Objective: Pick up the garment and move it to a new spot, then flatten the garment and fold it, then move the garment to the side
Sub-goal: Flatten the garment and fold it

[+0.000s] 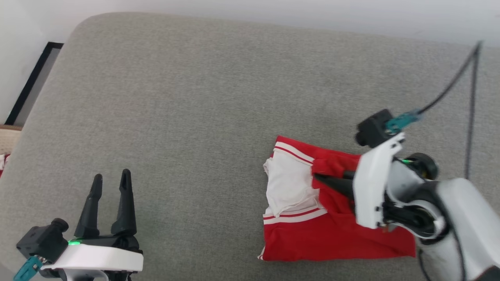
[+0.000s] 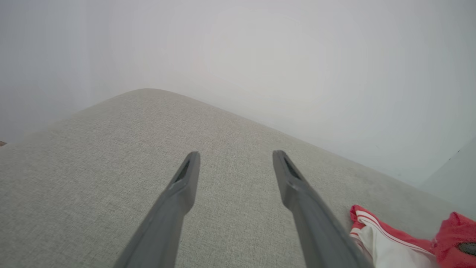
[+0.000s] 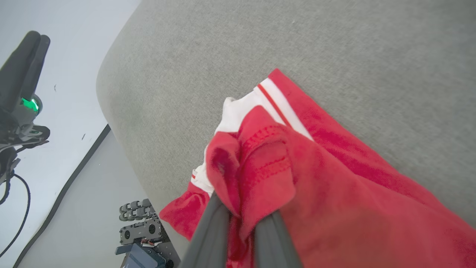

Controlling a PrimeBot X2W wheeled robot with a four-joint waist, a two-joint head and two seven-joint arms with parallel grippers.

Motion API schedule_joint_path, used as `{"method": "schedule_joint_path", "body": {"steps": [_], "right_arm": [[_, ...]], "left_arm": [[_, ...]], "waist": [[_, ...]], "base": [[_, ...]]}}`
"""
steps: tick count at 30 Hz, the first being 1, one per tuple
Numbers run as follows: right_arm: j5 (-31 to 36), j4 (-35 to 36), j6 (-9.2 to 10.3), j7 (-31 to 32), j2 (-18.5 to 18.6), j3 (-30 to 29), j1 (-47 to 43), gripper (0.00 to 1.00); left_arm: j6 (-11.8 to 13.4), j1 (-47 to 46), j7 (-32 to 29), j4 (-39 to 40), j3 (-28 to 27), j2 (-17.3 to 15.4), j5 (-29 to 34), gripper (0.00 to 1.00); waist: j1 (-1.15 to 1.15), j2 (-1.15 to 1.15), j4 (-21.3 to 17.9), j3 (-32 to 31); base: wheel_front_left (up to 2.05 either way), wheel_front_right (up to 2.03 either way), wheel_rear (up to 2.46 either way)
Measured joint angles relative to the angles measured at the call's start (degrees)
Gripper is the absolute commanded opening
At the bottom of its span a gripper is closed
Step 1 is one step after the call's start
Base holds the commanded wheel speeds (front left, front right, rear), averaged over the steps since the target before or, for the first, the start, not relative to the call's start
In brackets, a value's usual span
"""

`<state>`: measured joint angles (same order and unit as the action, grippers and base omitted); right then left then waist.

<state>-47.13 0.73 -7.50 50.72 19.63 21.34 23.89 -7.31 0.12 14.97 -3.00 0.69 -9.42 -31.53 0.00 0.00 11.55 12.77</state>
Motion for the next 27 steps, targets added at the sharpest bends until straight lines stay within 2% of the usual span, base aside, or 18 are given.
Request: {"method": "schedule_joint_path", "body": {"steps": [5, 6, 7, 8, 9, 10, 18, 23, 27], "right_arm": [[0.11, -6.05, 0.00, -2.92, -2.23, 5.41, 3.77, 0.00], [0.24, -7.05, 0.00, -3.60, -2.34, 6.31, 4.34, 0.05], [0.21, -8.06, 0.00, -4.12, -2.41, 6.89, 4.89, 0.21], [-0.08, -8.70, 0.00, -4.55, -2.48, 7.49, 5.41, 0.42], [-0.38, -9.02, 0.00, -5.06, -2.45, 8.11, 5.89, 0.42], [-0.71, -9.31, 0.00, -5.43, -2.41, 8.44, 6.36, 1.00], [-5.01, -4.74, 0.00, -7.66, 1.90, 8.12, 7.40, 1.00], [-4.60, -0.63, 0.00, -11.52, 6.65, 3.57, 5.88, 1.00], [-2.99, 1.66, 0.00, -17.17, 9.23, -0.97, 4.12, 1.00]], "left_arm": [[0.00, -1.09, 0.00, -0.54, 1.16, 0.15, -0.29, 1.00], [0.00, -1.20, 0.00, -0.59, 1.33, 0.16, -0.32, 1.00], [0.00, -1.22, 0.00, -0.70, 1.45, 0.15, -0.36, 1.00], [0.00, -1.22, 0.00, -0.79, 1.49, 0.14, -0.36, 1.00], [0.00, -1.27, 0.01, -0.87, 1.56, 0.14, -0.36, 1.00], [0.00, -1.33, 0.00, -0.89, 1.57, 0.14, -0.41, 1.00], [0.00, -1.18, 0.00, -0.42, 0.13, 0.13, -0.69, 1.00], [0.00, -0.99, 0.01, 0.30, -1.12, 0.00, -0.52, 1.00], [0.00, -0.71, 0.00, 0.85, -2.24, -0.24, 0.04, 1.00]], "waist": [[0.00, 0.00, 1.61, 0.09], [0.00, 0.00, 1.89, 0.10], [0.00, 0.00, 2.12, 0.13], [0.00, 0.00, 2.29, 0.15], [0.00, 0.00, 2.41, 0.20], [0.00, 0.00, 2.45, 0.24], [0.00, 0.00, 0.95, 0.20], [0.00, 0.00, -0.98, -0.02], [0.00, 0.00, -2.87, -0.27]], "base": [[0.00, 0.00, 0.00], [0.00, 0.00, 0.00], [0.00, 0.00, 0.00], [0.00, 0.00, 0.00], [0.00, 0.00, 0.00], [0.00, 0.00, 0.00], [0.00, 0.00, 0.00], [0.00, 0.00, 0.00], [0.00, 0.00, 0.00]]}}
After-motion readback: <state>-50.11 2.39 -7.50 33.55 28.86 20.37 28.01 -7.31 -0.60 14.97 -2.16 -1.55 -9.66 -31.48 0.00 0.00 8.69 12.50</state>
